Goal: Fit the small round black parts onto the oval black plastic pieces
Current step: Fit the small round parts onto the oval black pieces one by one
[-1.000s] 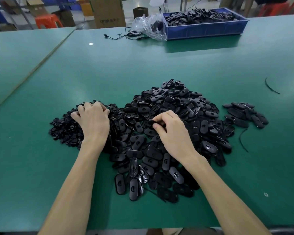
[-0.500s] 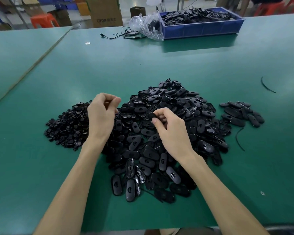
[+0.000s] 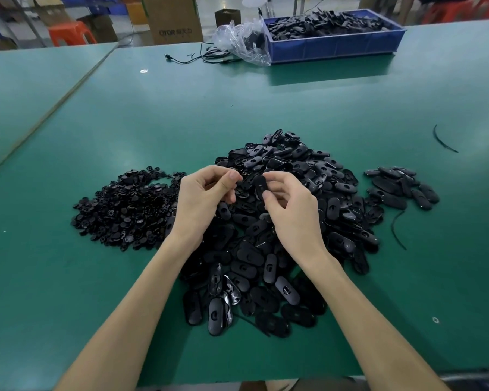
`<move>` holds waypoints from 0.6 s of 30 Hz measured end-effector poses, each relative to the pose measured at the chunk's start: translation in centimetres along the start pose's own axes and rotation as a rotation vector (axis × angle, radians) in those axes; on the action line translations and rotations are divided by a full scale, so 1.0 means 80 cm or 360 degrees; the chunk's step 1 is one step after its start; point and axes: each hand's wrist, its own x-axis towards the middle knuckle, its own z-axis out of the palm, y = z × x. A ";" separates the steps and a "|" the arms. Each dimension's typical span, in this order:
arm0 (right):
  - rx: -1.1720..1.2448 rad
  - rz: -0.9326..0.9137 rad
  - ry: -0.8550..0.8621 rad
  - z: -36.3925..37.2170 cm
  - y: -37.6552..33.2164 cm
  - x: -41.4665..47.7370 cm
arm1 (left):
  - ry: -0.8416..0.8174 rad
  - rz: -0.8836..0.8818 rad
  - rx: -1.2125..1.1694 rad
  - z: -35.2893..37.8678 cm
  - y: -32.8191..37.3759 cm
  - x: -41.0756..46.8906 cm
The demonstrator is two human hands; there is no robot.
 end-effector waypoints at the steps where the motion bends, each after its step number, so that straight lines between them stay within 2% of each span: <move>1: 0.0011 0.0006 0.0003 0.000 0.000 0.000 | 0.0016 -0.0017 -0.0009 -0.001 0.000 0.000; 9: 0.0040 0.0033 0.0033 0.000 -0.001 0.000 | 0.0059 -0.0101 -0.0202 -0.002 -0.002 0.002; 18: 0.0046 0.0039 0.0031 0.000 -0.001 -0.001 | -0.0019 -0.0107 -0.0181 -0.001 0.001 -0.001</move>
